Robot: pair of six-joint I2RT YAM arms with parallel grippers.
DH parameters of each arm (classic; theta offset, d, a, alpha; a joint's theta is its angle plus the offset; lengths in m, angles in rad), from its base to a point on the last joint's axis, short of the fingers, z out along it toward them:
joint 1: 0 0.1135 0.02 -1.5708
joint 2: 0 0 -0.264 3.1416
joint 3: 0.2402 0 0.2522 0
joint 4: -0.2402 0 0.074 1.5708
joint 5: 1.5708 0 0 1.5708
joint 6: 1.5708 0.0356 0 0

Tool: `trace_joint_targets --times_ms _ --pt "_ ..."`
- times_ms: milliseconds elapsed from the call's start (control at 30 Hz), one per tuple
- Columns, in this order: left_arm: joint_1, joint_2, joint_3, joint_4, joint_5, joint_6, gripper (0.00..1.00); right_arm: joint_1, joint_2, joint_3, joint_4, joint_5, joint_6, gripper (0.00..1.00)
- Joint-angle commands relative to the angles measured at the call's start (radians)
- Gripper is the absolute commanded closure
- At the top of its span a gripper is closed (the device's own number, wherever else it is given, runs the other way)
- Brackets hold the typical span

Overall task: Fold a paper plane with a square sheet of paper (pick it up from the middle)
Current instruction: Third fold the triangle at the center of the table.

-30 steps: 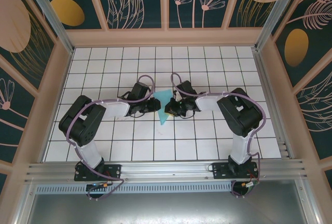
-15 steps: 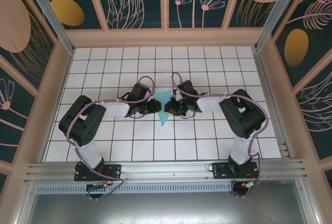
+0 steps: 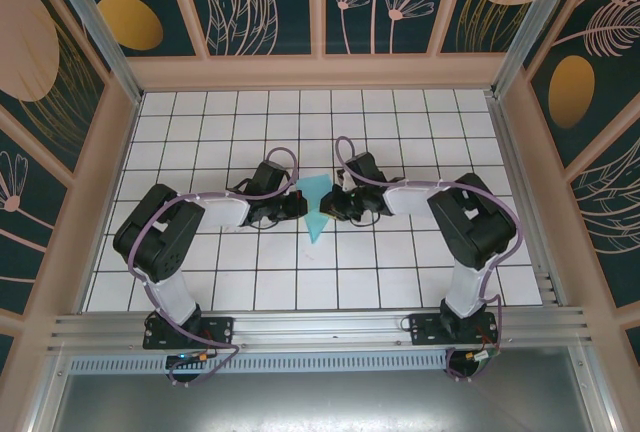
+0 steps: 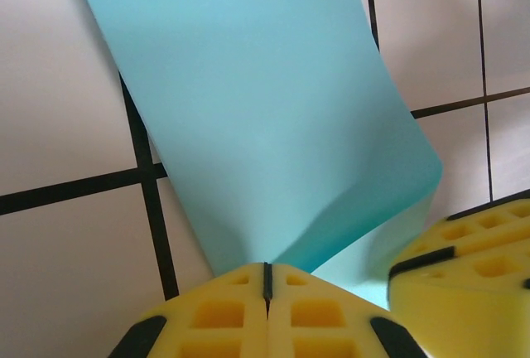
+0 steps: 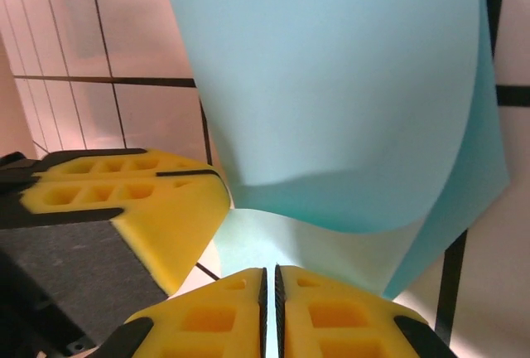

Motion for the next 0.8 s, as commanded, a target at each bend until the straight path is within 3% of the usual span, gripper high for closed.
trace_joint_targets --times_ms 0,767 --pt "0.002 0.011 0.018 -0.008 -0.024 0.017 0.95 -0.006 -0.023 -0.004 0.002 0.006 -0.050 0.86" --pt "0.002 0.044 0.039 -0.005 -0.024 0.017 0.96 -0.020 0.057 0.007 -0.061 0.069 -0.066 0.86"
